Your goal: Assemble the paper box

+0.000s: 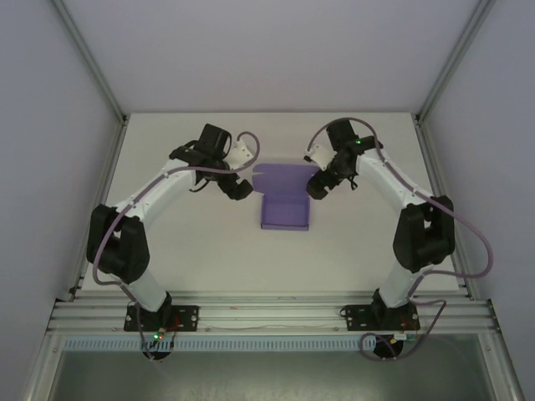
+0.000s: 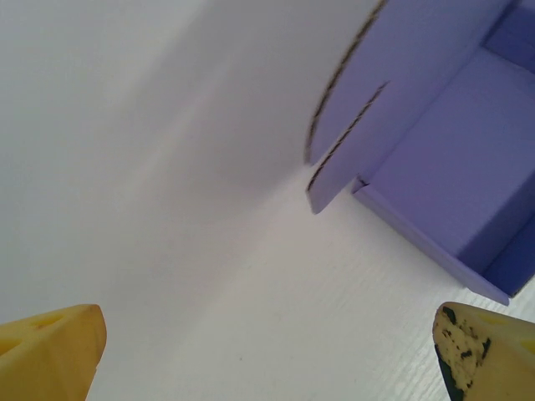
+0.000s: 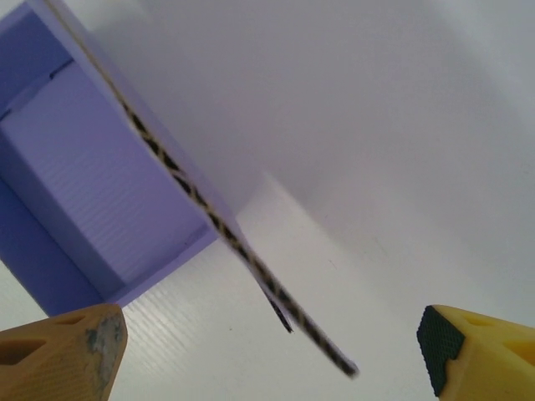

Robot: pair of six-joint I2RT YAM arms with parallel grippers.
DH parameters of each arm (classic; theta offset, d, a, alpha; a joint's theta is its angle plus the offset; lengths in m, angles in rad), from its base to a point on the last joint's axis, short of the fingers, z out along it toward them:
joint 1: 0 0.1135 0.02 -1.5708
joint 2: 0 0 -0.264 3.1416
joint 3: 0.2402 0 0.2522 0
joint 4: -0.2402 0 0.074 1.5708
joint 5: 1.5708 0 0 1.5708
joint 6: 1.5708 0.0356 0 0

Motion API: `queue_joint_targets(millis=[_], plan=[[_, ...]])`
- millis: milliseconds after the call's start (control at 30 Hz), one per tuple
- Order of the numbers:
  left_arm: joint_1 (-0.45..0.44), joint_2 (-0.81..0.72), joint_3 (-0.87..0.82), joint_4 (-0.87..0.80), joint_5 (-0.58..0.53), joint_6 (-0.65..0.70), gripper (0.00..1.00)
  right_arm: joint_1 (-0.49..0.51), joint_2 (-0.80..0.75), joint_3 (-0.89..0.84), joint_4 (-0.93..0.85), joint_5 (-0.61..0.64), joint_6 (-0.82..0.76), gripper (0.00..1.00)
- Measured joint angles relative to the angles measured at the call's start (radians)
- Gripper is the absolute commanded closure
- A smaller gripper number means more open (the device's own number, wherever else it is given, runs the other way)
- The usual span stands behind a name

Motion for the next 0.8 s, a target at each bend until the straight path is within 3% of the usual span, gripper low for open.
queue_joint_targets(millis=[200, 300, 433, 567, 733, 800], plan=[[0.005, 0.16, 0.187, -0.084, 0.095, 0.127, 0.13, -0.004, 0.105, 0.111, -0.096, -0.022, -0.076, 0.52], [0.005, 0.23, 0.262, -0.137, 0.129, 0.175, 0.23, -0.005, 0.112, 0.116, -0.116, -0.029, -0.082, 0.62], [0.005, 0.298, 0.337, -0.217, 0.164, 0.236, 0.43, -0.006, 0.112, 0.116, -0.119, -0.029, -0.082, 0.69], [0.005, 0.336, 0.391, -0.278, 0.183, 0.271, 0.55, -0.006, 0.113, 0.116, -0.119, -0.039, -0.083, 0.71], [0.005, 0.365, 0.449, -0.326, 0.217, 0.297, 0.9, -0.006, 0.12, 0.123, -0.118, -0.053, -0.083, 0.81], [0.005, 0.369, 0.459, -0.343, 0.225, 0.303, 0.97, -0.006, 0.127, 0.13, -0.116, -0.051, -0.082, 0.84]])
